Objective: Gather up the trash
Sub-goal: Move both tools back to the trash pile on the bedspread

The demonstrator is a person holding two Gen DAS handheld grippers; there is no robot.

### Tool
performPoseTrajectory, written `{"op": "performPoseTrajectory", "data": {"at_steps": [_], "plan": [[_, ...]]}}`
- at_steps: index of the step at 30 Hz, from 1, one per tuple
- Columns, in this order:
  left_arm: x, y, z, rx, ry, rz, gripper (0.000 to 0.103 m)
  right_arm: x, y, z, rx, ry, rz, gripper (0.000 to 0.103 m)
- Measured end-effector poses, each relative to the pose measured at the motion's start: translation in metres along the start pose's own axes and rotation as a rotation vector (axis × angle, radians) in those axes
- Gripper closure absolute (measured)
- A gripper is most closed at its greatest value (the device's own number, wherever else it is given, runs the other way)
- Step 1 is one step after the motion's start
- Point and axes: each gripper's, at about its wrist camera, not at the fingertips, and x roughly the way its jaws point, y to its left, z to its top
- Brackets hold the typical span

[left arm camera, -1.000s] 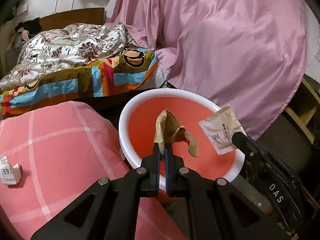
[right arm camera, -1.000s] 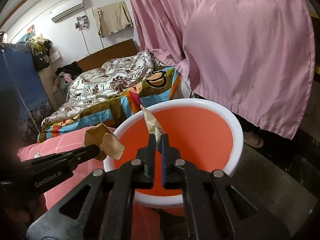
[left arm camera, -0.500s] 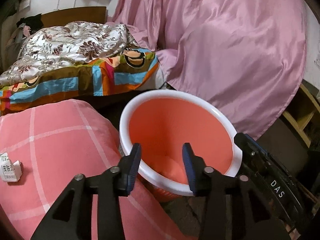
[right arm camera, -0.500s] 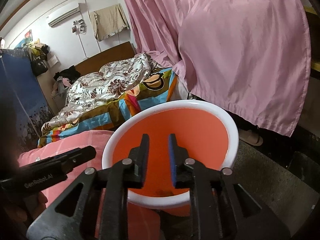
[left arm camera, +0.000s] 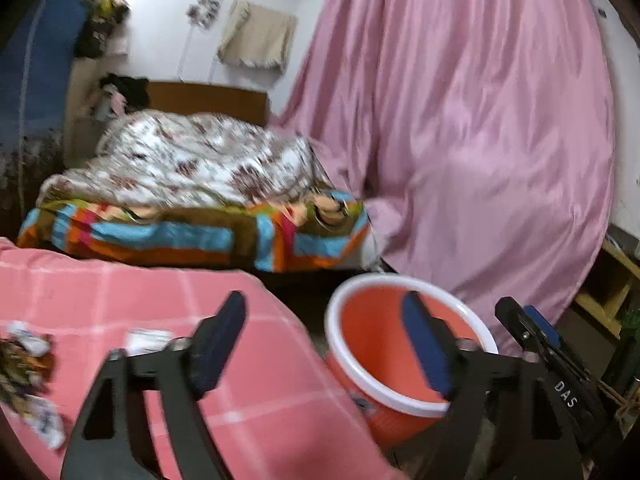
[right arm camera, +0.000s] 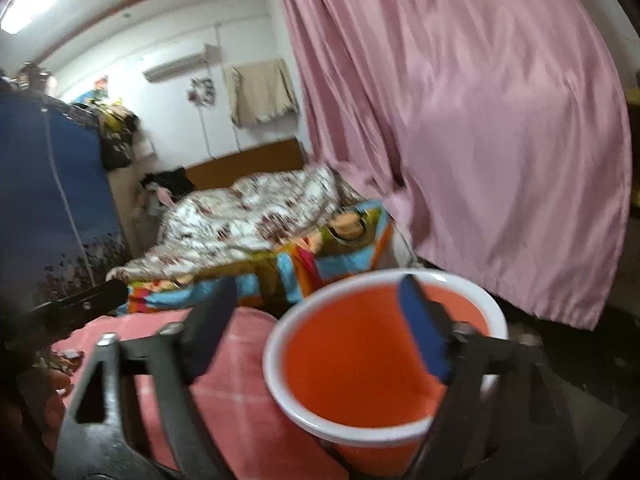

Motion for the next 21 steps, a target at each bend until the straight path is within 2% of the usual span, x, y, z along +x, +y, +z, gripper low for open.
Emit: {"op": "performPoseTrajectory", "data": {"at_steps": [2,4,9,15,21], "plan": [[-0.024,0.012,0.004,0.002,-0.072,0.054,0.01,-0.007,0.017,0.003,-0.011,-0.056,0.045,0.0],[-0.043,0.024,0.006,0.008,-0.131,0.102,0.004,-0.015,0.035,0.004,-0.03,-0.105,0.1,0.0],[-0.093,0.054,0.004,0.023,-0.22,0.198,0.003,-0.028,0.081,0.002,-0.066,-0.181,0.233,0.0],[-0.146,0.09,-0.012,0.034,-0.301,0.31,0.003,-0.039,0.139,-0.007,-0.11,-0.248,0.344,0.0],[-0.196,0.131,-0.033,0.019,-0.346,0.395,0.003,-0.041,0.187,-0.021,-0.148,-0.265,0.416,0.0]]}}
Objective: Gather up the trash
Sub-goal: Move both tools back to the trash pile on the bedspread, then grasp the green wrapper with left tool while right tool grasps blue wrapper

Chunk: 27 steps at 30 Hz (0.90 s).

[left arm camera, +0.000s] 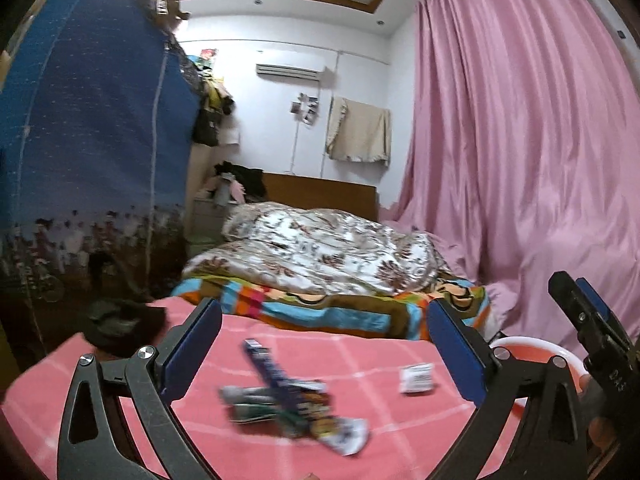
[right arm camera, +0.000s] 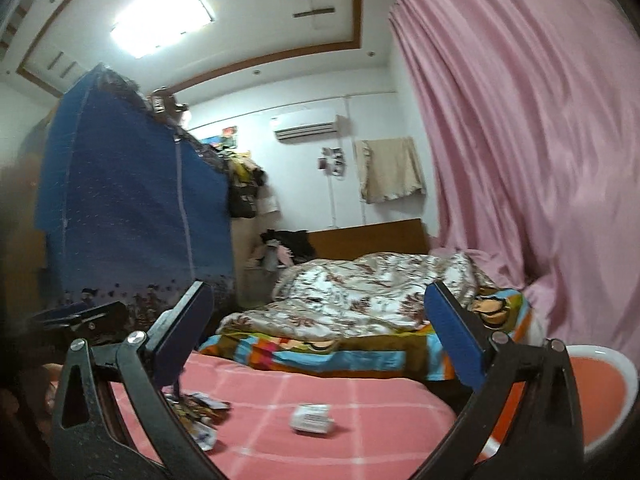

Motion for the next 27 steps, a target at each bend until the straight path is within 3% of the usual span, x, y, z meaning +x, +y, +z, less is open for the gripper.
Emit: {"op": "performPoseTrajectory", "data": {"at_steps": [3,7,14,17,18,21,23,27], "plan": [[-0.022,0.028,-0.005,-0.004,-0.053,0.036,0.003,0.012,0.023,-0.008,-0.024,0.033,0.033,0.0],[-0.036,0.056,-0.012,-0.006,-0.058,0.056,0.003,0.032,0.042,-0.02,-0.057,0.121,0.066,0.0],[-0.015,0.082,-0.023,-0.051,0.103,0.056,0.003,0.07,0.048,-0.044,-0.062,0.316,0.131,0.001],[0.001,0.084,-0.028,-0.078,0.188,0.036,0.006,0.087,0.049,-0.058,-0.056,0.418,0.174,0.02],[0.007,0.083,-0.029,-0.082,0.213,0.024,0.008,0.091,0.05,-0.063,-0.06,0.452,0.181,0.028],[0.026,0.082,-0.035,-0.095,0.311,-0.004,0.03,0.101,0.054,-0.079,-0.069,0.553,0.219,0.04],[0.045,0.088,-0.042,-0.122,0.404,-0.025,0.044,0.105,0.056,-0.088,-0.061,0.608,0.263,0.042],[0.072,0.097,-0.056,-0.187,0.553,-0.053,0.056,0.11,0.062,-0.104,-0.069,0.705,0.324,0.042]]}}
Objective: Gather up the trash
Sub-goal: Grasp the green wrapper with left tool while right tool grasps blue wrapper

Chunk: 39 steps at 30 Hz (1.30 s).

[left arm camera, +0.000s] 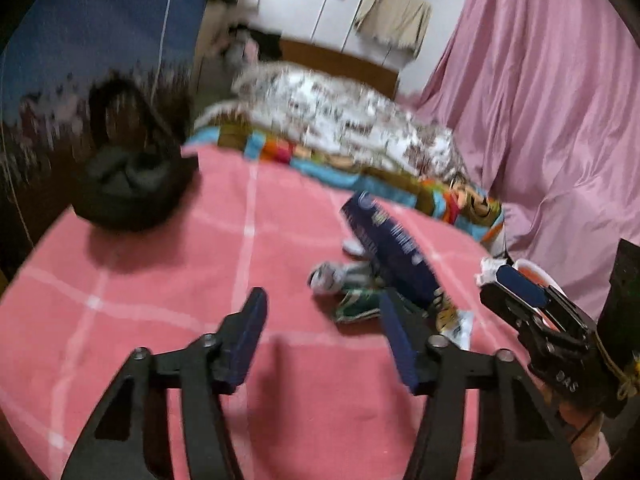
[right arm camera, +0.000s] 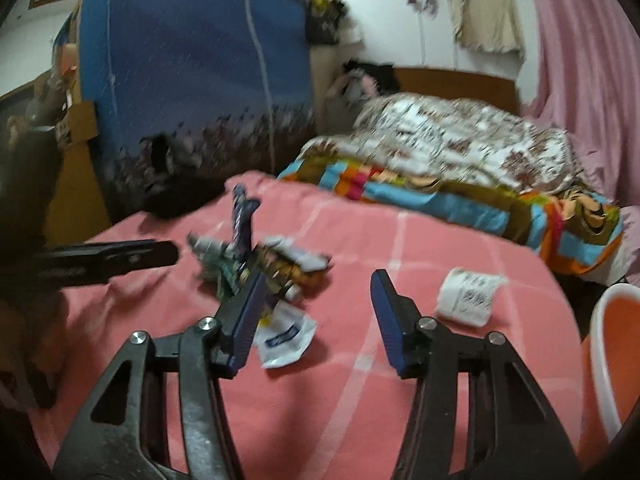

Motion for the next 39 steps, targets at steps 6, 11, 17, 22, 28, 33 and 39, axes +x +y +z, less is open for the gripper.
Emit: {"op": "performPoseTrajectory", "data": {"at_steps": [6,11,17,22,28,33,39], "plan": [[0.019,0.0,-0.001,-0.024,0.105,-0.05,0.058,0.018,0.0,-0.008,0.013,0.103,0.053,0.042],[0.029,0.001,0.006,-0.029,0.13,-0.092,0.058,0.021,-0.001,-0.011,0.03,0.129,0.085,0.067],[0.033,-0.001,0.011,-0.021,0.158,-0.161,0.072,0.011,0.0,-0.014,0.034,0.111,0.097,0.081],[0.034,-0.008,0.009,0.01,0.161,-0.162,0.086,0.002,0.0,-0.012,0.035,0.078,0.098,0.082],[0.027,-0.015,0.001,0.021,0.178,-0.186,0.092,-0.015,0.0,-0.009,0.022,0.024,0.075,0.082],[0.022,-0.022,-0.004,0.058,0.187,-0.176,0.092,-0.027,-0.009,-0.011,0.043,-0.002,0.068,0.082],[0.019,-0.034,-0.009,0.13,0.186,-0.126,0.088,-0.038,-0.029,-0.02,0.076,0.028,0.034,0.082]]}}
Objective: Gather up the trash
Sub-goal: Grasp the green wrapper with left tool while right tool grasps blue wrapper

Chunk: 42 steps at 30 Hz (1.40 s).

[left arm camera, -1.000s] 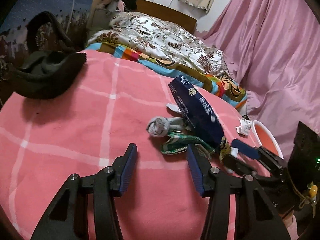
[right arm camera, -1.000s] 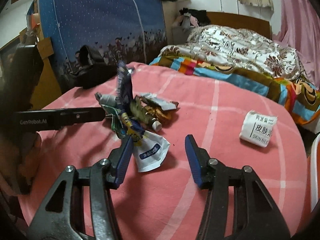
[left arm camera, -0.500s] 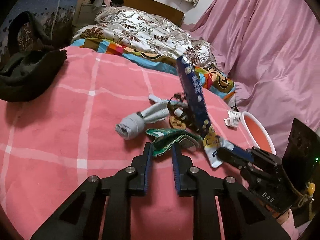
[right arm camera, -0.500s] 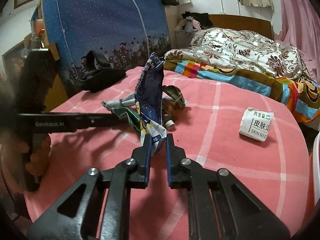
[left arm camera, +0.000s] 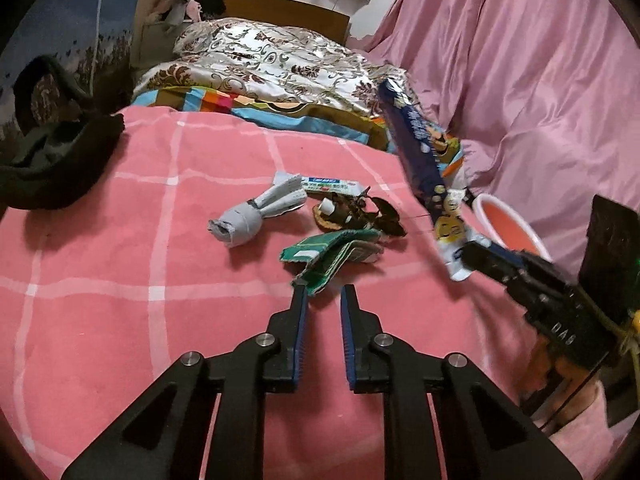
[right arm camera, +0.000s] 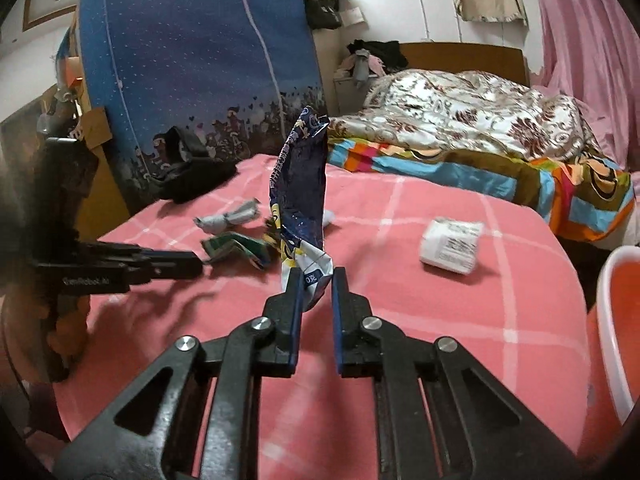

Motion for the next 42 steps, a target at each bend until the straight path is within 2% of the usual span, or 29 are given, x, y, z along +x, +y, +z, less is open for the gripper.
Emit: {"op": "performPoseTrajectory", "data": {"at_steps": [3,4,5,13,16,17,18,19,20,21,29,31,32,33,38,42], "plan": [[0.001,0.001,-0.001,0.002,-0.011,0.017,0.074,-0.006,-0.01,-0.005,0.021,0.01,-0.025,0.081],[0.0,0.002,-0.001,-0.001,-0.024,0.018,0.065,-0.007,-0.013,-0.006,0.027,0.013,-0.032,0.081],[-0.001,0.002,0.0,-0.002,-0.036,0.017,0.061,-0.009,-0.015,-0.008,0.032,0.016,-0.039,0.081],[0.015,-0.001,0.017,0.051,-0.03,0.013,0.061,-0.016,-0.023,-0.014,0.05,0.017,-0.043,0.079],[0.022,0.001,0.021,0.051,-0.007,0.002,0.061,-0.02,-0.022,-0.011,0.048,-0.008,-0.053,0.071],[0.024,0.002,0.021,0.049,-0.003,0.005,0.061,-0.022,-0.021,-0.01,0.045,-0.018,-0.058,0.065],[0.024,0.004,0.021,0.048,-0.002,0.001,0.062,-0.024,-0.021,-0.008,0.04,-0.033,-0.063,0.059],[0.024,0.003,0.021,0.048,0.001,-0.003,0.067,-0.026,-0.019,-0.006,0.036,-0.045,-0.065,0.057],[0.025,0.004,0.021,0.05,0.004,-0.002,0.076,-0.027,-0.018,-0.004,0.033,-0.054,-0.063,0.055],[0.026,0.003,0.02,0.054,0.011,0.006,0.078,-0.027,-0.017,-0.003,0.03,-0.058,-0.062,0.054],[0.026,-0.005,0.014,0.093,0.016,0.015,0.091,-0.006,-0.012,-0.003,0.022,0.015,-0.085,0.054],[0.023,-0.007,0.011,0.092,0.006,0.019,0.098,-0.005,-0.01,-0.003,0.018,0.017,-0.087,0.062],[0.022,-0.006,0.01,0.085,0.001,0.02,0.1,-0.006,-0.01,-0.004,0.014,0.019,-0.085,0.079],[0.021,-0.006,0.009,0.072,-0.004,0.018,0.1,-0.006,-0.008,-0.005,0.007,0.02,-0.088,0.083],[0.014,-0.007,0.004,0.035,-0.032,0.005,0.101,-0.017,-0.004,-0.005,-0.009,-0.026,-0.098,0.084],[-0.003,-0.01,-0.001,0.001,-0.088,-0.011,0.102,-0.033,-0.004,-0.002,-0.009,-0.103,-0.042,0.084]]}}
